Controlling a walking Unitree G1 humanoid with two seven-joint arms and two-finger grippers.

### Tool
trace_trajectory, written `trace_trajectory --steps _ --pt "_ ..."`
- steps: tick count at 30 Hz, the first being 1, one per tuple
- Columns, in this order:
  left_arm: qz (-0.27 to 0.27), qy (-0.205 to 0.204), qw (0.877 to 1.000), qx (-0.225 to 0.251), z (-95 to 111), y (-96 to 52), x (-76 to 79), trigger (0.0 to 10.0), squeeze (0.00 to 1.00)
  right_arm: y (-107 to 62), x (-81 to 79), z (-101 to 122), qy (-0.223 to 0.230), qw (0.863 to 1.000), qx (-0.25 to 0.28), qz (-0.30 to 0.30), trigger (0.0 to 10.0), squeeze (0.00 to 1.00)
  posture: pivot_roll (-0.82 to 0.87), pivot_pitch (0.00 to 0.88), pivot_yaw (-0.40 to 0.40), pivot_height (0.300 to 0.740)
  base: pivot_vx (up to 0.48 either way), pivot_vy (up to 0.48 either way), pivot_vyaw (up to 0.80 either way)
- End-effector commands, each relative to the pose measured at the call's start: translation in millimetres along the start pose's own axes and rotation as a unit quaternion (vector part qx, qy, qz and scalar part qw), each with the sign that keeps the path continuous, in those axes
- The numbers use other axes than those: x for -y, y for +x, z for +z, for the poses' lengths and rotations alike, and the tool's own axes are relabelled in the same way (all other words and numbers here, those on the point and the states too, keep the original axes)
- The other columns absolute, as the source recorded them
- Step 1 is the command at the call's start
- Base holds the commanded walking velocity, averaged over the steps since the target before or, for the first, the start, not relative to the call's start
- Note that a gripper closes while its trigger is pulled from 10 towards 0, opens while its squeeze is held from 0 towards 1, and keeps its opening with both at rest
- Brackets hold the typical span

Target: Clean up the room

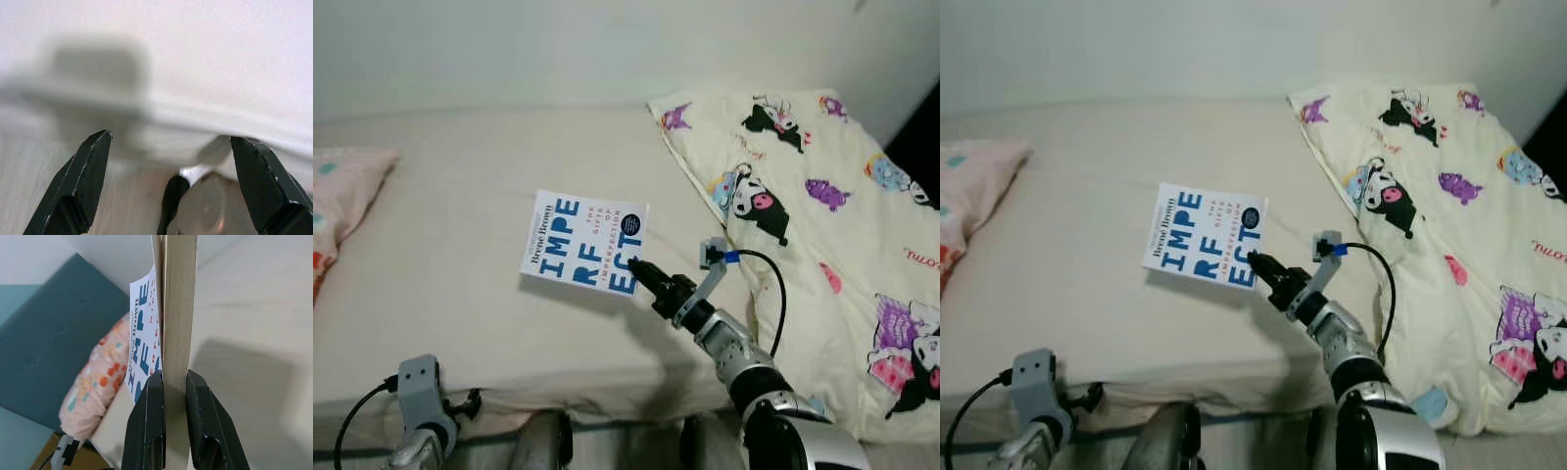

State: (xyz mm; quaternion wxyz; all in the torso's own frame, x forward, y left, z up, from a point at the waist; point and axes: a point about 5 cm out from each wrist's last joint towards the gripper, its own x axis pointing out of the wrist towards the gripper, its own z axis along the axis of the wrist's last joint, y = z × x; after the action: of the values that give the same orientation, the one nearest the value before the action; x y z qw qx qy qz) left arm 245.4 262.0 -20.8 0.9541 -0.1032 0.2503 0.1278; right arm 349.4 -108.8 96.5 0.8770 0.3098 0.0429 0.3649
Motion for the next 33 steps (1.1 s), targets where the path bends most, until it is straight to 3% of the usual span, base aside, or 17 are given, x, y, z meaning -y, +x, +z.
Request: trace_trajectory --steps 1,3,4,7,8,9,10,11,26,29,30,31,32,33 --pt "0.003 -0.006 1.000 0.014 3.4 0.7 1.2 10.0 0.00 5.0 -5.4 3.8 -0.013 1.000 0.003 0.017 0.0 0.00 0.02 0.036 -0.033 0.643 0.000 0.000 0.00" --pt "0.006 -0.009 1.000 0.010 -0.8 -1.0 -0.1 10.0 0.00 6.1 -7.3 1.2 -0.014 1.000 0.000 0.020 0.0 0.00 0.02 0.030 -0.036 0.648 0.000 0.000 0.00" --pt "0.011 -0.013 1.000 0.005 -4.6 -2.5 -2.0 10.0 0.00 6.4 -8.6 -2.0 -0.014 1.000 -0.006 0.024 0.7 0.00 0.02 0.029 -0.037 0.653 0.000 0.000 0.00" --pt "0.016 -0.017 1.000 0.001 -7.3 -3.7 -3.8 10.0 0.00 6.4 -9.3 -4.4 -0.013 1.000 -0.010 0.025 1.5 0.00 0.02 0.027 -0.037 0.658 0.000 0.000 0.00" --pt "0.019 -0.018 1.000 -0.003 -9.3 -4.6 -5.3 10.0 0.00 6.4 -9.5 -6.3 -0.012 1.000 -0.014 0.025 3.1 0.00 0.02 0.027 -0.038 0.663 0.000 0.000 0.00" --pt "0.019 -0.018 1.000 -0.003 -9.3 -4.6 -5.3 10.0 0.00 6.4 -9.5 -6.3 -0.012 1.000 -0.014 0.025 3.1 0.00 0.02 0.027 -0.038 0.663 0.000 0.000 0.00" --pt "0.024 -0.017 1.000 -0.009 -11.8 -5.6 -7.3 10.0 0.00 6.6 -9.8 -8.0 -0.012 1.000 -0.017 0.024 7.1 0.00 0.02 0.020 -0.036 0.668 0.000 0.000 0.00" --pt "0.029 -0.017 0.999 -0.017 -15.0 -6.8 -9.5 10.0 0.00 6.9 -9.5 -9.7 -0.015 1.000 -0.021 0.017 10.0 0.00 0.02 0.017 -0.035 0.673 0.000 0.000 0.00" --pt "0.058 -0.011 0.992 -0.109 -58.3 -24.4 -15.7 10.0 0.00 -18.6 12.9 -40.7 -0.050 0.987 -0.102 -0.112 10.0 0.00 0.01 0.000 -0.034 0.721 0.000 0.000 0.00" --pt "0.063 -0.001 0.988 -0.140 -73.9 -32.1 -15.6 10.0 0.00 -43.1 31.8 -54.1 -0.101 0.956 -0.152 -0.230 10.0 0.00 0.01 0.000 -0.037 0.726 0.000 0.000 0.00" --pt "0.063 -0.001 0.988 -0.140 -73.9 -32.1 -15.6 10.0 0.00 -43.1 31.8 -54.1 -0.101 0.956 -0.152 -0.230 10.0 0.00 0.01 0.000 -0.037 0.726 0.000 0.000 0.00" --pt "0.064 0.002 0.987 -0.145 -77.0 -33.5 -14.6 10.0 0.00 -52.5 37.7 -59.1 -0.125 0.938 -0.178 -0.269 10.0 0.00 0.01 0.000 -0.041 0.726 0.000 0.000 0.00" --pt "0.064 0.002 0.987 -0.145 -77.0 -33.5 -14.6 10.0 0.00 -52.5 37.7 -59.1 -0.125 0.938 -0.178 -0.269 10.0 0.00 0.01 0.000 -0.041 0.726 0.000 0.000 0.00" --pt "0.063 0.006 0.987 -0.150 -79.4 -34.4 -13.0 10.0 0.00 -61.8 42.3 -64.9 -0.167 0.915 -0.211 -0.299 10.0 0.00 0.01 0.000 -0.043 0.726 0.000 0.000 0.00"
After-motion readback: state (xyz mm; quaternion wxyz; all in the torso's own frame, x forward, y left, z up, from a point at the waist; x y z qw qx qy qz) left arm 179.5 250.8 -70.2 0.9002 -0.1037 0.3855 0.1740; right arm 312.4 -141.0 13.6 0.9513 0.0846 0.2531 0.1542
